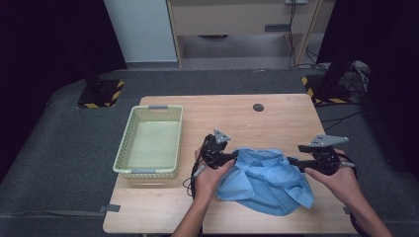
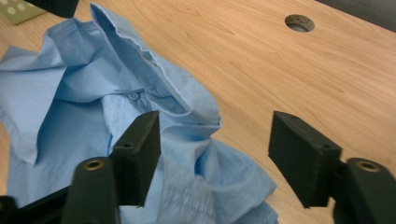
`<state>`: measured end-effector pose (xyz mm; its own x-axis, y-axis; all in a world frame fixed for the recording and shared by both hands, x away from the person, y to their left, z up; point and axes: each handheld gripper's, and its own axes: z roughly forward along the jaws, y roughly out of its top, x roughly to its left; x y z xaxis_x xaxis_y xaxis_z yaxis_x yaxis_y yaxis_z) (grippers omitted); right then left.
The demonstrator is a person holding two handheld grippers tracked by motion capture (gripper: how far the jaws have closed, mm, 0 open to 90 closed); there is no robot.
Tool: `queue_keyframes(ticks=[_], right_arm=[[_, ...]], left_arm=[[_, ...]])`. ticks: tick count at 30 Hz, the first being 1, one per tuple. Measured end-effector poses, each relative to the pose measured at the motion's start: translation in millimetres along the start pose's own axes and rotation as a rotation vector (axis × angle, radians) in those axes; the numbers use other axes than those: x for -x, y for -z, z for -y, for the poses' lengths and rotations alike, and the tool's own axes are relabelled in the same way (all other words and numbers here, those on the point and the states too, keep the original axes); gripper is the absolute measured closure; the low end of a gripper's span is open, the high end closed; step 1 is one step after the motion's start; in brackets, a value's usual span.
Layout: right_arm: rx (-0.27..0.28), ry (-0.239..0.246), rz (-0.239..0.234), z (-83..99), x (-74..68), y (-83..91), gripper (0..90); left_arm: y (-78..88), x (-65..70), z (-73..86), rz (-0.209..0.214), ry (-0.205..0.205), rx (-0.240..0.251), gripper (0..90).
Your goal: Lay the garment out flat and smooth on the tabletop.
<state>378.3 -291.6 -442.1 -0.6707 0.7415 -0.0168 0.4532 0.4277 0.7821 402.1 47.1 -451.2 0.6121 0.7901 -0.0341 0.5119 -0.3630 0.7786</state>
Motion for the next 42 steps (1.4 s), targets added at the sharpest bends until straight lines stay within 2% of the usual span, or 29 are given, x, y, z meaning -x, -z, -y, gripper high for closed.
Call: queue_keyframes(ticks=[1, 3, 6, 9, 13, 16, 18, 20, 22, 25, 28, 32, 35, 37, 42], right_arm=[[0.0, 0.0, 0.0, 0.0, 0.0, 0.0, 38.5], [-0.007, -0.019, 0.001, 4.1, -2.3, 4.5, 45.3], [-0.022, -0.015, -0.006, 11.7, -8.6, 9.2, 53.1], [-0.045, -0.015, -0.002, 20.4, -15.3, 12.8, 53.2], [-0.065, -0.011, 0.008, 33.5, -24.8, 19.0, 46.0], [-0.073, -0.018, 0.013, 46.1, -30.9, 25.4, 44.0], [-0.076, -0.035, 0.01, 54.9, -34.0, 28.7, 43.6], [-0.1, -0.043, 0.022, 62.5, -36.9, 30.1, 44.2], [-0.142, -0.054, 0.031, 70.1, -40.3, 30.4, 45.6], [-0.186, -0.061, 0.04, 78.2, -42.8, 30.8, 54.3], [-0.197, -0.058, 0.037, 80.3, -41.4, 31.9, 66.7], [-0.195, -0.039, 0.028, 80.0, -41.2, 30.9, 79.9], [-0.186, -0.042, 0.025, 75.9, -39.6, 31.6, 84.6], [-0.186, -0.043, 0.016, 71.1, -37.6, 33.1, 86.8], [-0.191, -0.031, 0.032, 57.1, -26.9, 37.9, 87.8]], left_arm=[[0.0, 0.0, 0.0, 0.0, 0.0, 0.0, 36.9], [6.3, 3.6, 2.3, 0.006, -0.003, 0.007, 37.0], [17.8, 11.5, 9.7, 0.01, -0.023, 0.016, 37.1], [28.4, 18.8, 20.3, 0.018, -0.032, 0.028, 37.0], [37.0, 29.2, 39.1, 0.036, -0.049, 0.025, 36.5], [37.7, 33.9, 53.9, 0.043, -0.039, 0.024, 36.9], [35.2, 37.6, 59.3, 0.045, -0.064, 0.0, 38.4], [33.7, 40.1, 64.4, 0.036, -0.08, -0.005, 39.1], [30.7, 42.4, 72.2, 0.025, -0.1, -0.023, 42.0], [25.5, 44.2, 81.9, 0.012, -0.114, -0.043, 47.4], [22.1, 42.6, 83.6, 0.0, -0.109, -0.032, 54.5], [13.9, 39.4, 84.6, 0.007, -0.099, -0.051, 65.0], [10.7, 37.4, 83.1, 0.007, -0.101, -0.047, 77.6], [10.0, 34.7, 81.3, 0.016, -0.085, -0.039, 85.1], [18.8, 29.6, 74.6, 0.017, -0.069, -0.011, 87.9]])
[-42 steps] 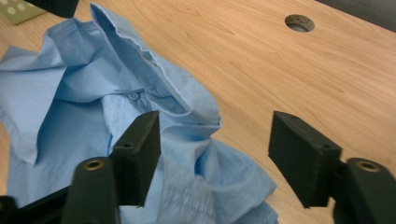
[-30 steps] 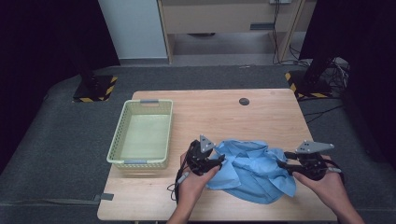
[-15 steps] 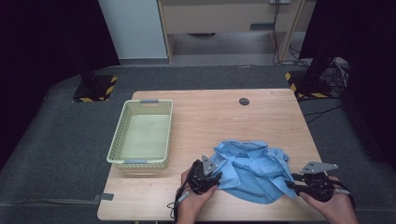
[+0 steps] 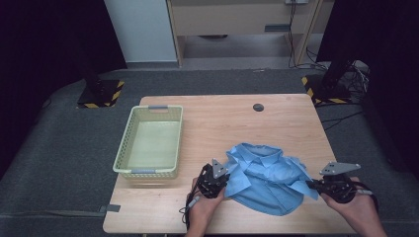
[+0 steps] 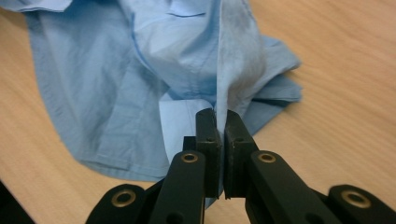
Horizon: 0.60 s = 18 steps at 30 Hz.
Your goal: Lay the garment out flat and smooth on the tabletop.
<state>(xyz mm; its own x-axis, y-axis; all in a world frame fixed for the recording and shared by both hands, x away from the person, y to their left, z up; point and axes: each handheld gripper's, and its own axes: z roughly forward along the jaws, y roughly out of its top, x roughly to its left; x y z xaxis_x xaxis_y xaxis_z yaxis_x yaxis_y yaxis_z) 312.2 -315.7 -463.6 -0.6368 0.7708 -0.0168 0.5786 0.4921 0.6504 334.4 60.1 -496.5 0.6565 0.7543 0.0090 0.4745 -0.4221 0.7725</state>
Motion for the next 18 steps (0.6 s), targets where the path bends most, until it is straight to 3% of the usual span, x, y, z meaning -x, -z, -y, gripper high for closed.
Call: queue_keyframes(ticks=[2, 6, 8, 9, 10, 11, 15, 18], right_arm=[[-0.02, -0.003, 0.013, -6.1, 12.8, 4.2, 88.1], [-0.052, 0.002, 0.027, -12.5, 26.3, 7.5, 88.3], [-0.087, -0.002, 0.038, -18.6, 42.2, 7.7, 88.5], [-0.087, -0.002, 0.038, -18.6, 42.2, 7.7, 88.5], [-0.114, -0.015, 0.038, -21.7, 53.9, 5.3, 88.6], [-0.114, -0.015, 0.038, -21.7, 53.9, 5.3, 88.6], [-0.172, -0.048, 0.055, -25.8, 78.7, -4.1, 88.6], [-0.172, -0.06, 0.059, -26.3, 84.6, -7.7, 88.2]], left_arm=[[11.4, -4.8, -6.4, -0.009, 0.017, 0.041, 87.9], [17.1, -13.1, -10.1, -0.025, 0.036, 0.055, 88.0], [17.3, -20.1, -9.7, -0.042, 0.053, 0.051, 88.2], [17.4, -23.9, -8.8, -0.05, 0.064, 0.046, 88.2], [18.1, -30.4, -7.1, -0.067, 0.081, 0.042, 88.4], [18.1, -30.4, -7.1, -0.067, 0.081, 0.042, 88.5], [22.8, -38.4, -5.8, -0.086, 0.097, 0.037, 88.6], [29.5, -43.5, -8.3, -0.102, 0.102, 0.048, 88.6]])
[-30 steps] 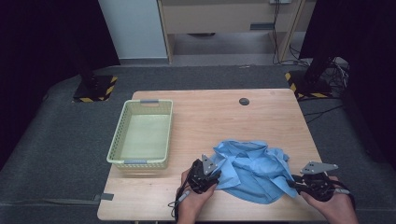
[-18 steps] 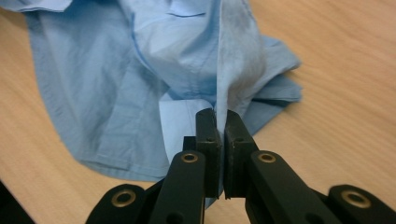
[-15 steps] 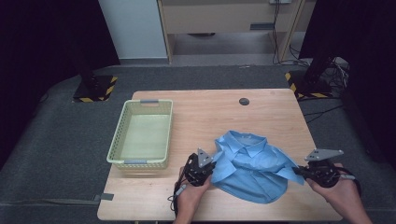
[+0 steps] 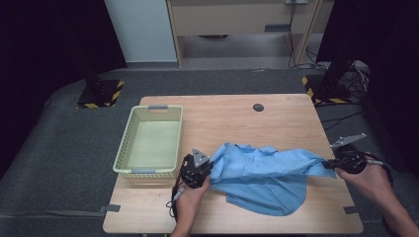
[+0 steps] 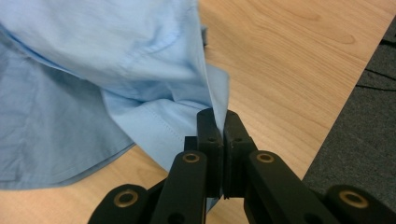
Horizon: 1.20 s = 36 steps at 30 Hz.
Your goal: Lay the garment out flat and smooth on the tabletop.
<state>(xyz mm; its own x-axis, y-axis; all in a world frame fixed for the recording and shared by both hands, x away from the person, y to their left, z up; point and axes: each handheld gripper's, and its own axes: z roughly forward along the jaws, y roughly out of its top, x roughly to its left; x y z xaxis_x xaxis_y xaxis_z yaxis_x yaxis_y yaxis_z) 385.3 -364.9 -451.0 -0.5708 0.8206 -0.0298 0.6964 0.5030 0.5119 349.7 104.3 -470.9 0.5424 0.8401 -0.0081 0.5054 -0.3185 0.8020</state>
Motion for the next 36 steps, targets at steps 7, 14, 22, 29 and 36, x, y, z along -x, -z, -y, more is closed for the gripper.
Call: queue_keyframes(ticks=[7, 14, 22, 29, 36], right_arm=[[0.116, 0.029, 0.001, -4.3, -11.6, 6.9, 67.8], [0.207, 0.056, 0.018, -2.7, -30.5, 29.0, 69.0], [0.2, 0.149, -0.046, 6.2, -76.0, 12.2, 84.0], [0.14, 0.146, -0.043, 19.3, -82.3, -24.1, 77.5], [0.1, 0.147, -0.013, 25.7, -81.1, -49.1, 61.8]], left_arm=[[3.2, -3.8, 0.5, -0.03, 0.032, 0.004, 61.8], [10.4, 8.3, -4.3, -0.023, 0.001, 0.025, 47.9], [-6.7, 21.7, 3.3, 0.006, -0.036, -0.039, 41.0], [-23.1, 34.6, 13.6, 0.009, -0.088, -0.094, 35.7], [-40.6, 42.1, 21.1, 0.001, -0.125, -0.141, 30.7]])
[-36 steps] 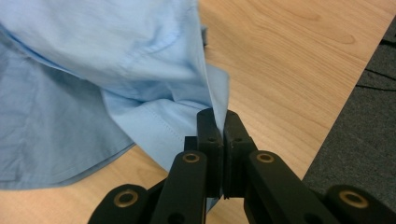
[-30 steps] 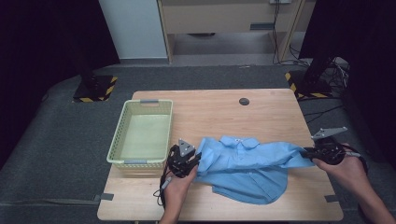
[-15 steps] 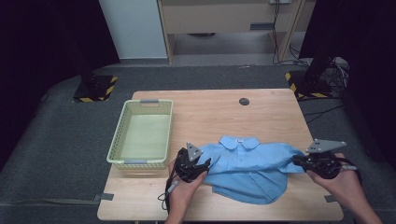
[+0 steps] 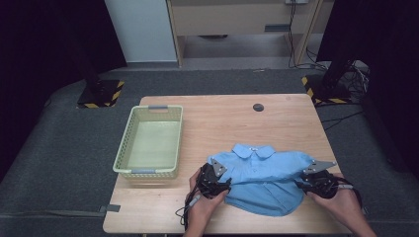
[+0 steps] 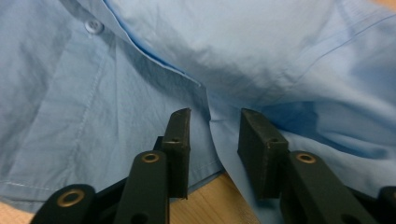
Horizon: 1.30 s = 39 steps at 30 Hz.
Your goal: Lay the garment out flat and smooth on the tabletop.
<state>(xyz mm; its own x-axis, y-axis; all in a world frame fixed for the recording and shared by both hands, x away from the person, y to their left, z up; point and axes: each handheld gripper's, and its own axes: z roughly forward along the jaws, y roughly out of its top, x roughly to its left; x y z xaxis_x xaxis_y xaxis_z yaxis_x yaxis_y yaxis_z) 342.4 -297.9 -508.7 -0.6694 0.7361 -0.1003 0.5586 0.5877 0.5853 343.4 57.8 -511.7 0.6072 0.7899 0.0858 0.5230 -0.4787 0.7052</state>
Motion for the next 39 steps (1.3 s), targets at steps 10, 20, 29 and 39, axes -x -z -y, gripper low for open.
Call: queue_keyframes(ticks=[10, 20, 29, 39], right_arm=[[-0.021, -0.046, -0.007, 0.9, 5.5, -13.5, 56.8], [-0.009, -0.08, -0.009, 2.8, 11.1, -15.1, 80.0], [0.017, -0.037, -0.025, 2.6, 14.7, -9.5, 89.8], [0.149, 0.011, -0.165, 11.5, 25.7, 29.3, 89.9]], left_arm=[[-8.9, 1.2, 2.0, -0.001, -0.027, -0.035, 29.8], [-15.9, -0.2, 4.9, 0.016, -0.018, -0.037, 35.7], [-13.0, -2.8, 0.1, 0.0, -0.03, -0.017, 77.6], [18.7, -21.6, -11.2, -0.035, 0.055, 0.105, 88.1]])
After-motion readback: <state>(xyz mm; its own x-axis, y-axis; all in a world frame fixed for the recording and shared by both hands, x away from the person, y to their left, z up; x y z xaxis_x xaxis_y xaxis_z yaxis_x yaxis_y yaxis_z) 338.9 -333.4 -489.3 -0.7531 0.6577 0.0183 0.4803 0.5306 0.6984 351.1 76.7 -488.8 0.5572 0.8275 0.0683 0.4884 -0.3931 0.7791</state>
